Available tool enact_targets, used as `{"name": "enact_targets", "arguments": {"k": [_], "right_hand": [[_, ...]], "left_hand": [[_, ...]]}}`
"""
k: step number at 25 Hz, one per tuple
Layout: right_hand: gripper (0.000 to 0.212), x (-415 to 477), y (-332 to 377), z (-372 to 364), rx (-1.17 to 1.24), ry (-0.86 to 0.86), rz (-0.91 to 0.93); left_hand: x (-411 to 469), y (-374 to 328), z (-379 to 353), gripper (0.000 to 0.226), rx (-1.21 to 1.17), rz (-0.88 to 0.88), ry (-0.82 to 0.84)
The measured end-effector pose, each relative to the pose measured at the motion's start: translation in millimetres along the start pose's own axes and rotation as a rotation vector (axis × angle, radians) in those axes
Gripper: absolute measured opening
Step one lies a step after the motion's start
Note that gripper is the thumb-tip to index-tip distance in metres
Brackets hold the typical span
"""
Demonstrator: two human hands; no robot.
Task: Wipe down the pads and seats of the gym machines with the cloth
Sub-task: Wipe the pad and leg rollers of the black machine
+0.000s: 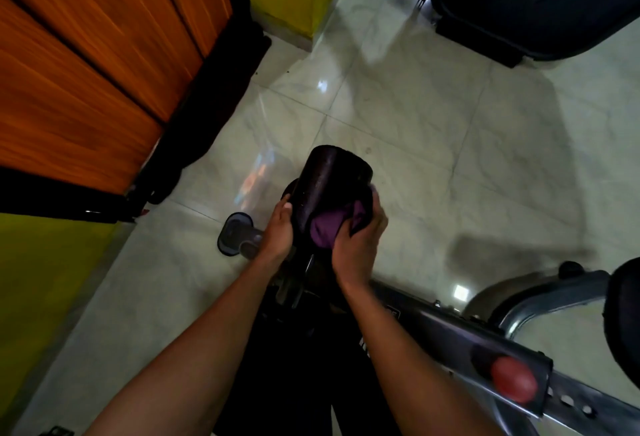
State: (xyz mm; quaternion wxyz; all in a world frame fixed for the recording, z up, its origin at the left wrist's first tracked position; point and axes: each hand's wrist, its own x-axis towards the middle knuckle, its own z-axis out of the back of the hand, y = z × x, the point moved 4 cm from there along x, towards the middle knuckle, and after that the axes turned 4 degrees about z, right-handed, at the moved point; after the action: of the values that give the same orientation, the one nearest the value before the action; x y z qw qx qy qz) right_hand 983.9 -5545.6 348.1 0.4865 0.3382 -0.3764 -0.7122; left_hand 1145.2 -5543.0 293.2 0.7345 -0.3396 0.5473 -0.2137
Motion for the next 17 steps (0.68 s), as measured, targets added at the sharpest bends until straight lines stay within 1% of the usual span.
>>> {"name": "enact_targets", "arguments": {"k": [2,4,7,8,9,10,12,13,14,15,17], "right_hand": [[0.071,-43,1,1,-0.115,0.110,0.047],[0.069,-50,9,-5,-0.280,0.216,0.220],[0.058,-2,31,-20,-0.486,0.271,0.572],[0.056,21,39,-24,-0.527,0.272,0.623],[0.056,44,45,-25,-0.543,0.269,0.598],[0.055,64,48,-24,-0.518,0.251,0.496],[0.055,85,38,-15,-0.324,0.143,0.168],[0.056,83,32,-11,-0.205,0.078,0.049],[0.059,71,25,-5,-0.124,0.027,-0.006],[0.061,52,18,-1,-0.090,0.011,-0.010],[0.064,-2,6,6,-0.108,0.089,0.054]], "left_hand": [[-5,-1,-4,0.043,-0.015,-0.020,-0.032],[-8,-1,-7,0.042,-0.019,-0.020,-0.061],[-13,2,-11,0.046,-0.050,-0.072,-0.085],[-15,4,-12,0.050,-0.044,-0.084,-0.088],[-16,5,-13,0.050,-0.019,-0.095,-0.084],[-15,3,-11,0.047,0.022,-0.096,-0.077],[-10,2,-7,0.043,0.032,-0.061,-0.049],[-8,3,-5,0.042,0.003,-0.034,-0.035],[-8,2,-2,0.042,-0.028,0.004,-0.020],[-8,1,-2,0.043,-0.066,0.040,-0.003],[-7,2,-4,0.044,-0.095,0.088,0.003]]}}
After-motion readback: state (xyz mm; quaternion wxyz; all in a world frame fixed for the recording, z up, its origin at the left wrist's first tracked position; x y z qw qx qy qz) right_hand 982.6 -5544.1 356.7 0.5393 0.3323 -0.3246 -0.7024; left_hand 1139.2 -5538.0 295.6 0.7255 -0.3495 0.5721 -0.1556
